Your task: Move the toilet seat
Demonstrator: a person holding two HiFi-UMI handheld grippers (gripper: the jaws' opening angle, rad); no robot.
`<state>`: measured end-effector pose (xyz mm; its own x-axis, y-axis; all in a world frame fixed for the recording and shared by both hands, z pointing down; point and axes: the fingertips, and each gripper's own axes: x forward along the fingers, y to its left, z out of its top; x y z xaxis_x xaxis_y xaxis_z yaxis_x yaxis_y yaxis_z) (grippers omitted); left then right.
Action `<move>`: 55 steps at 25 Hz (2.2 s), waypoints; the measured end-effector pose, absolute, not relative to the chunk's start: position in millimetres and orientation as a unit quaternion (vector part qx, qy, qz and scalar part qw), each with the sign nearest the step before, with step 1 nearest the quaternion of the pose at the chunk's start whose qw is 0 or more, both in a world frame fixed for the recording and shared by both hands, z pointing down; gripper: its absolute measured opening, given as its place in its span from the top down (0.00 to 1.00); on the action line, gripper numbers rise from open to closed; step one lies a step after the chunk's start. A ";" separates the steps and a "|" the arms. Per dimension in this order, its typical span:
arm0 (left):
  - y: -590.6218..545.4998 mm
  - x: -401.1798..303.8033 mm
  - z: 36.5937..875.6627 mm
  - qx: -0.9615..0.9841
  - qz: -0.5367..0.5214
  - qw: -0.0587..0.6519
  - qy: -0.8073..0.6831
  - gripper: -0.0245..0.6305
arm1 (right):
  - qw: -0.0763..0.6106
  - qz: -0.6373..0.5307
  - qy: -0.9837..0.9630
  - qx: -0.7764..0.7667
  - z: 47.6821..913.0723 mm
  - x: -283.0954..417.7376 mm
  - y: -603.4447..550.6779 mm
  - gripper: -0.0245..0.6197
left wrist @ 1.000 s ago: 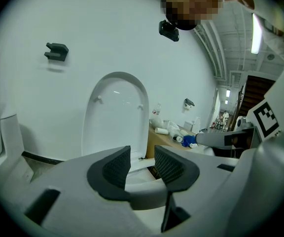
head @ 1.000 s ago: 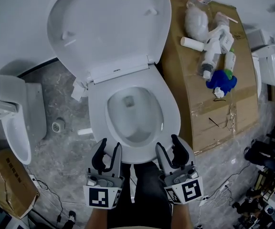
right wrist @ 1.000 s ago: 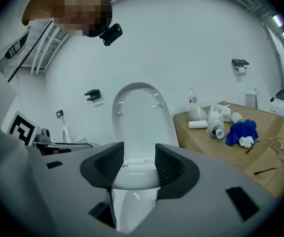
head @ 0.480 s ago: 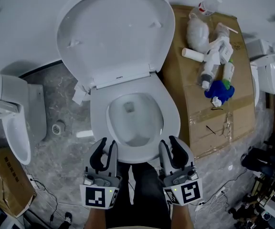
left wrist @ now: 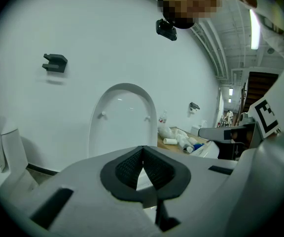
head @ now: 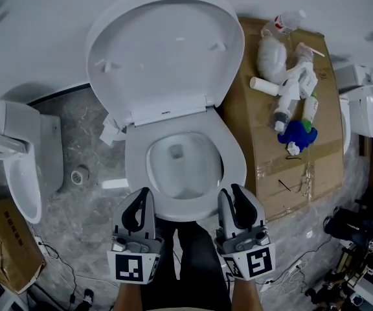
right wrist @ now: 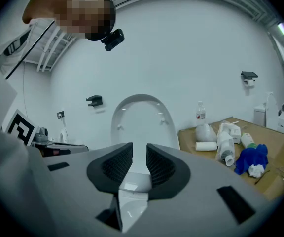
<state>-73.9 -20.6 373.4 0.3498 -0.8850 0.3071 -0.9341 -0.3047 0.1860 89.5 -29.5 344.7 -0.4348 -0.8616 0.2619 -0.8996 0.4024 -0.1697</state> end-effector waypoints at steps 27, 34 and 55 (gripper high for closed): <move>-79.6 -97.9 327.7 0.793 0.022 0.103 -0.600 0.95 | 0.046 0.060 -0.855 0.514 300.0 65.8 -98.8 0.90; -94.5 -103.3 321.9 0.791 0.018 0.094 -0.604 0.95 | 0.042 0.045 -0.859 0.509 293.1 60.2 -115.6 0.91; -143.1 -115.6 307.1 0.788 0.013 0.063 -0.612 0.95 | 0.031 0.016 -0.874 0.485 278.5 42.2 -168.3 0.93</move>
<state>-115.6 -143.1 307.1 0.2507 -0.9632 0.0968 -0.9664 -0.2432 0.0833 42.2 -168.3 278.5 -0.5278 -0.8465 0.0693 -0.8485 0.5292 0.0017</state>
